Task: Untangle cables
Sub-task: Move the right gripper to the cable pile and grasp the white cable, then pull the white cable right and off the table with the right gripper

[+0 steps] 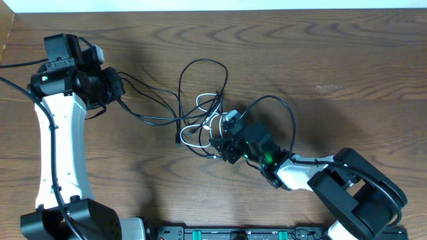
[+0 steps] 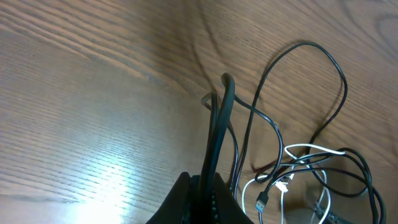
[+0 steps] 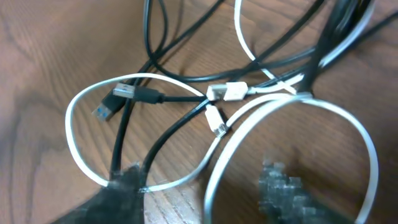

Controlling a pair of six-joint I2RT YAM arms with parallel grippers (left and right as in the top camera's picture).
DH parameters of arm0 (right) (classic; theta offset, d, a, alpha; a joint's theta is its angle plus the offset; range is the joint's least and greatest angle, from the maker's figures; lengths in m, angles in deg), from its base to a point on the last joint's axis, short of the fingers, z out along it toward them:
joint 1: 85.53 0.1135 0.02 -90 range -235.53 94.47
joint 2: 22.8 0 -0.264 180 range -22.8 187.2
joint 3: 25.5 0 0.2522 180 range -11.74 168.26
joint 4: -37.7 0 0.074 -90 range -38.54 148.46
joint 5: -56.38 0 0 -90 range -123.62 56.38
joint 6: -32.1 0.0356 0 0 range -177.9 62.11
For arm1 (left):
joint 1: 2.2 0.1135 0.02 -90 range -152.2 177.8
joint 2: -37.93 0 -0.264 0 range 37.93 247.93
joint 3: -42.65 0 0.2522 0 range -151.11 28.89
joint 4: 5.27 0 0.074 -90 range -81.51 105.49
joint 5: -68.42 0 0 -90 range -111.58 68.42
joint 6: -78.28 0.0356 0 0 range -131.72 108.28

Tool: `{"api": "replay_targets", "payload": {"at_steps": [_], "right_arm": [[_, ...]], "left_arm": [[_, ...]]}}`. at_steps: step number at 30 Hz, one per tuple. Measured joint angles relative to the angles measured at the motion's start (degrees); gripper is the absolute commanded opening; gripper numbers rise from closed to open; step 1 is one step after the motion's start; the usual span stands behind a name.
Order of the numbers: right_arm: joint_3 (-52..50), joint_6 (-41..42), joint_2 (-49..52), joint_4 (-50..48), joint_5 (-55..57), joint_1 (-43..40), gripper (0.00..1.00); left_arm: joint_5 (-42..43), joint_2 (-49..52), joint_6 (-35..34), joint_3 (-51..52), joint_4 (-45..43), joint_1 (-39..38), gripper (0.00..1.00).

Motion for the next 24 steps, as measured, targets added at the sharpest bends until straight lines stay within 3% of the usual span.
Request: {"api": "replay_targets", "payload": {"at_steps": [2,4,5,15,24], "right_arm": [[0.00,0.13,0.20,0.02,0.28,0.00,0.38],[0.00,0.02,0.22,-0.13,0.50,0.00,0.10],[0.00,0.07,0.24,-0.20,0.57,0.00,0.01],[0.02,5.11,-0.92,-3.04,0.68,-1.92,0.01],[0.46,7.48,-23.78,7.32,1.36,-16.96,0.01]], "left_arm": [[0.00,0.00,0.00,0.00,-0.02,0.00,0.07],[0.02,0.00,0.00,0.00,-0.02,0.00,0.08],[0.00,0.00,0.00,0.00,-0.02,0.00,0.08],[-1.40,0.00,0.09,0.00,0.66,0.00,0.08],[-3.15,0.00,0.22,0.00,1.22,0.00,0.08]]}}
